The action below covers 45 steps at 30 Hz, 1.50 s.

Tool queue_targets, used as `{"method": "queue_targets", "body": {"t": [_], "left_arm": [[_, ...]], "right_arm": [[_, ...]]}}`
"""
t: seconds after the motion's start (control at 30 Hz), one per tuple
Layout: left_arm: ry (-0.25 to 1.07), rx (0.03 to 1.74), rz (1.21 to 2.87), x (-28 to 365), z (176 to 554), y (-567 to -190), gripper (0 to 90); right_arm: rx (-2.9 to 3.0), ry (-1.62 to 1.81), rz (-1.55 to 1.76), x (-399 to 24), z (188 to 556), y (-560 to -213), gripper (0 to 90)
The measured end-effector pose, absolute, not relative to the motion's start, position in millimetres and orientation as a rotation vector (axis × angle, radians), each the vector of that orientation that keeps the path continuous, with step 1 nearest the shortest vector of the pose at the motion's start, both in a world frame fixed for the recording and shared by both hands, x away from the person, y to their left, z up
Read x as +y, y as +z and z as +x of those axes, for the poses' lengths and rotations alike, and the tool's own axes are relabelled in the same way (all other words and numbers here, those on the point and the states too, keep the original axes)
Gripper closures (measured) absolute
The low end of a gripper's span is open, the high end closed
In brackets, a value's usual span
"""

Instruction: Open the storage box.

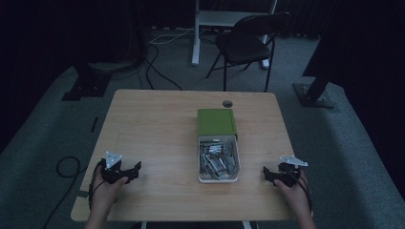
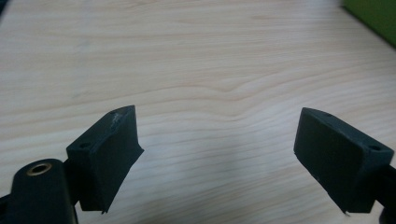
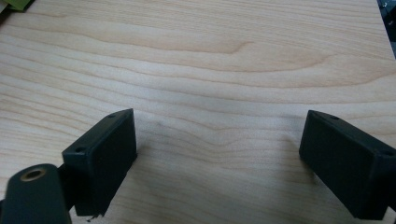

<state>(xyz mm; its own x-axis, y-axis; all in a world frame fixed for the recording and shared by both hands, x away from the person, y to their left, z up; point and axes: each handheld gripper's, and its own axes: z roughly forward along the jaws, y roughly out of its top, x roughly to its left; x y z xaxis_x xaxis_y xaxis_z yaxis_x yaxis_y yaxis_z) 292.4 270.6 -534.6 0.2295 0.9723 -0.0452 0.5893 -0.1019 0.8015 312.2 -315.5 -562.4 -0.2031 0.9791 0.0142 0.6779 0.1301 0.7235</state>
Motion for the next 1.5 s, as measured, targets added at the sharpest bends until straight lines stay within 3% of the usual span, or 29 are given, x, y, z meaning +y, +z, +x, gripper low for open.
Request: {"method": "queue_targets", "body": {"t": [0.6,1.5], "left_arm": [[0.765,1.594,1.898,290,293,-549,10.3],[0.690,1.650,1.852,295,299,-556,9.1]], "right_arm": [[1.944,0.844,1.590,-316,312,-562,10.6],[1.957,0.847,1.577,-315,313,-562,10.6]]}}
